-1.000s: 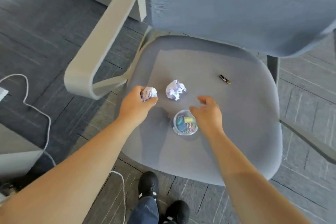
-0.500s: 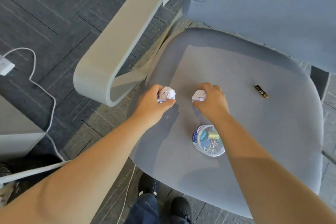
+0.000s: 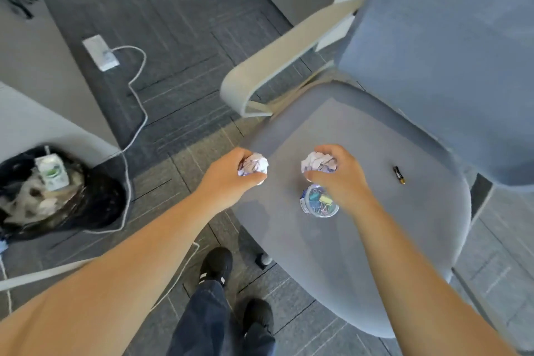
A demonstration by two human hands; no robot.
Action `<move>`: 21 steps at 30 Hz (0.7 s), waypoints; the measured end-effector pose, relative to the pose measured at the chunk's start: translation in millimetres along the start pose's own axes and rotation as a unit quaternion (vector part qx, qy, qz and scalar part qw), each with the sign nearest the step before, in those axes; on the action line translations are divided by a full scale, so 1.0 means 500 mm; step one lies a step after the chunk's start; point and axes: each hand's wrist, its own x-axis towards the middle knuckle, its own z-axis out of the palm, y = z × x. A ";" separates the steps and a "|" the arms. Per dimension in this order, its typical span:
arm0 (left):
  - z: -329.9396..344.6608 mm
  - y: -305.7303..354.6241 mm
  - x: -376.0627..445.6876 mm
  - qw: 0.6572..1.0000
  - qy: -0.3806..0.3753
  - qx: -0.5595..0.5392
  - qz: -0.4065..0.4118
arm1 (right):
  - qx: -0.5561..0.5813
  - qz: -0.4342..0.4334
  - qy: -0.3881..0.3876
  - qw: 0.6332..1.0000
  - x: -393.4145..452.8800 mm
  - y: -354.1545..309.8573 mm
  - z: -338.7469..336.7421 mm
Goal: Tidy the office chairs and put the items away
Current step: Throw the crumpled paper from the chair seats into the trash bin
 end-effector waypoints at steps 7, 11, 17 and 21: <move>-0.123 -0.106 -0.172 0.992 0.094 -0.059 -0.061 | -0.004 -0.035 -0.101 0.994 -0.092 -0.099 0.154; -0.227 -0.208 -0.246 0.982 0.150 -0.082 -0.085 | 0.004 -0.077 -0.146 0.986 -0.134 -0.166 0.287; -0.375 -0.384 -0.349 0.946 0.255 -0.136 -0.144 | -0.020 -0.094 -0.209 0.973 -0.191 -0.243 0.513; -0.477 -0.514 -0.394 0.927 0.291 -0.144 -0.186 | -0.015 -0.092 -0.214 0.972 -0.214 -0.290 0.676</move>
